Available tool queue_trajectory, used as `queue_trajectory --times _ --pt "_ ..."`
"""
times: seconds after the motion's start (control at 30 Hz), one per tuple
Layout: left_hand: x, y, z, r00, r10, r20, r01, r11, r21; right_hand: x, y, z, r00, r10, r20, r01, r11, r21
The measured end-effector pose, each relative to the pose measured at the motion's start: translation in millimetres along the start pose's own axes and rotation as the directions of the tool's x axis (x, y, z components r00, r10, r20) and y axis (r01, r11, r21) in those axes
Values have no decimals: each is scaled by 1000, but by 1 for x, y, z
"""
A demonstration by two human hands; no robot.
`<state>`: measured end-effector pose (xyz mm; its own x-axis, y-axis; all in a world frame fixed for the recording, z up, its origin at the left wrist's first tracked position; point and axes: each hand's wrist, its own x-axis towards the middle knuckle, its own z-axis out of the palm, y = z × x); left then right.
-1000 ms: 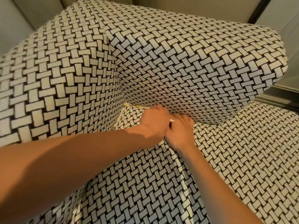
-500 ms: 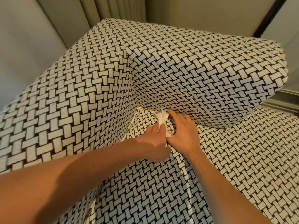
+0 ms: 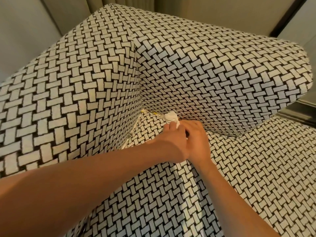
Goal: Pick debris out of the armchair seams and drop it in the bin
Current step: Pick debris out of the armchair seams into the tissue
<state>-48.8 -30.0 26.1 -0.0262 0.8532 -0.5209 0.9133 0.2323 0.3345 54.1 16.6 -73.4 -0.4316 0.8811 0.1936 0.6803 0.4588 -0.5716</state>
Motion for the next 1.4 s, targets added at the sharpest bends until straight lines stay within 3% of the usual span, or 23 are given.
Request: queue_trajectory --times 0.27,0.33,0.4,0.5,0.6,0.73,0.83,1.03,1.13,1.2,1.23,1.3,1.4 --pt "7 14 18 981 -109 -158 53 945 -322 -5 1 -9 1000 25 -1 -25 982 188" --pt "12 14 13 971 -210 -112 112 819 -563 -7 -1 -9 999 36 -13 -32 982 187" --pt "12 10 0 948 -316 -35 169 597 -784 -9 -5 -10 997 80 -24 -73 974 216" --pt "6 1 -13 906 -415 80 244 358 -901 -12 -11 -11 993 96 -64 -77 963 258" --pt "6 -3 -10 884 -454 107 257 283 -924 -14 -15 -15 997 70 -39 -56 955 292" --pt "9 -4 -10 839 -527 136 286 215 -934 -15 -20 -19 990 137 22 -135 908 397" --pt "6 -3 -12 837 -519 171 326 222 -919 -17 -25 -21 980 195 42 -194 882 431" --pt "5 -3 -12 857 -456 239 333 139 -932 -24 -38 -18 987 157 -33 -124 877 464" --pt "8 -6 -12 856 -481 192 314 187 -931 -23 -49 -20 965 258 -44 -171 749 640" --pt "9 -6 -11 841 -500 208 322 152 -934 -18 -54 -25 932 361 -19 -222 613 758" --pt "10 -7 -12 829 -513 223 327 120 -937 -15 -52 -25 920 392 -14 -244 600 762" --pt "11 -7 -13 802 -547 240 336 80 -938 -7 -42 -20 919 394 -25 -276 686 673" --pt "17 -9 -15 782 -593 193 278 54 -959 3 -29 -9 955 298 -16 -273 896 351"
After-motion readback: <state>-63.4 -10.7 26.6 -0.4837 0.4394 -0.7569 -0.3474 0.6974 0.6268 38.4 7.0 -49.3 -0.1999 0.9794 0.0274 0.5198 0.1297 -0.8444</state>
